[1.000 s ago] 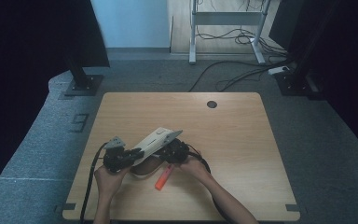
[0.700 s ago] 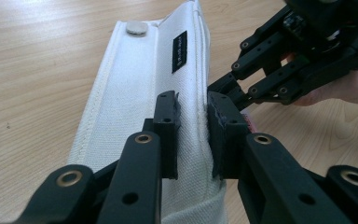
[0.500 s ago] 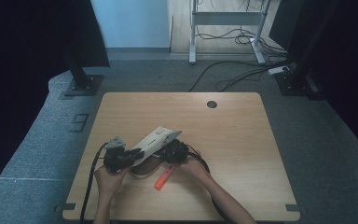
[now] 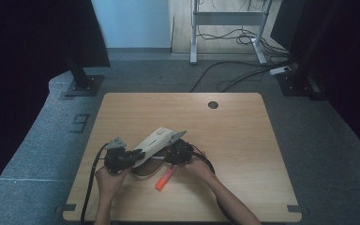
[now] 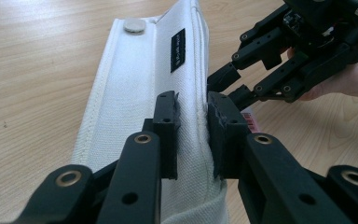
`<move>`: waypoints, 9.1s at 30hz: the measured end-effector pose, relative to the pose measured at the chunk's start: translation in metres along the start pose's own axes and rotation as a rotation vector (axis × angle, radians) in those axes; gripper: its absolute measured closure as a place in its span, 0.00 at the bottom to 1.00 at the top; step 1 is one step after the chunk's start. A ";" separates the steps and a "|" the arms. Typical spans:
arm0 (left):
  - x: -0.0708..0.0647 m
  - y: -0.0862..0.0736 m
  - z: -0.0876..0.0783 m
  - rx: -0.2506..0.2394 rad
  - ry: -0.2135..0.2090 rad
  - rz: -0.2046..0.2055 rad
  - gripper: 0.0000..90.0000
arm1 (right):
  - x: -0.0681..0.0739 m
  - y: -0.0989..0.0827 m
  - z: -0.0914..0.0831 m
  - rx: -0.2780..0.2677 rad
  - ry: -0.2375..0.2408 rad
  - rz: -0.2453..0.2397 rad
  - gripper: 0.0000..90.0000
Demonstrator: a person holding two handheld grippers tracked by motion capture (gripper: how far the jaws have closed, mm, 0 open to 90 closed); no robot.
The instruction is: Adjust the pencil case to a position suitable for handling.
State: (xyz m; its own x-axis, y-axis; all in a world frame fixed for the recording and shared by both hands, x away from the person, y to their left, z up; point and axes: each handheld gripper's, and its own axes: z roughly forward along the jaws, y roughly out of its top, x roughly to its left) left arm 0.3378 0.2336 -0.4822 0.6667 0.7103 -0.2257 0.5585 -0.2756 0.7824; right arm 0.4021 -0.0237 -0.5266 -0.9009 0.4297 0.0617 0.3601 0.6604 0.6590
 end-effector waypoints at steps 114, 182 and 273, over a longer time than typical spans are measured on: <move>0.000 -0.001 -0.001 0.004 -0.022 0.020 0.82 | 0.003 -0.053 -0.034 0.008 -0.043 -0.005 0.36; -0.020 -0.017 0.028 0.159 0.103 0.145 0.74 | 0.053 -0.064 -0.043 -0.001 0.089 -0.127 0.42; -0.008 -0.003 -0.004 -0.010 0.012 0.013 0.88 | 0.019 0.025 0.008 0.037 0.009 -0.092 0.65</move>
State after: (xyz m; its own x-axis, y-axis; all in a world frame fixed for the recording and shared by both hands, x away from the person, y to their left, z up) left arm 0.3285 0.2309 -0.4806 0.6677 0.7146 -0.2084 0.5449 -0.2785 0.7909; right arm 0.3958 0.0058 -0.5145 -0.9326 0.3607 0.0094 0.2844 0.7188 0.6343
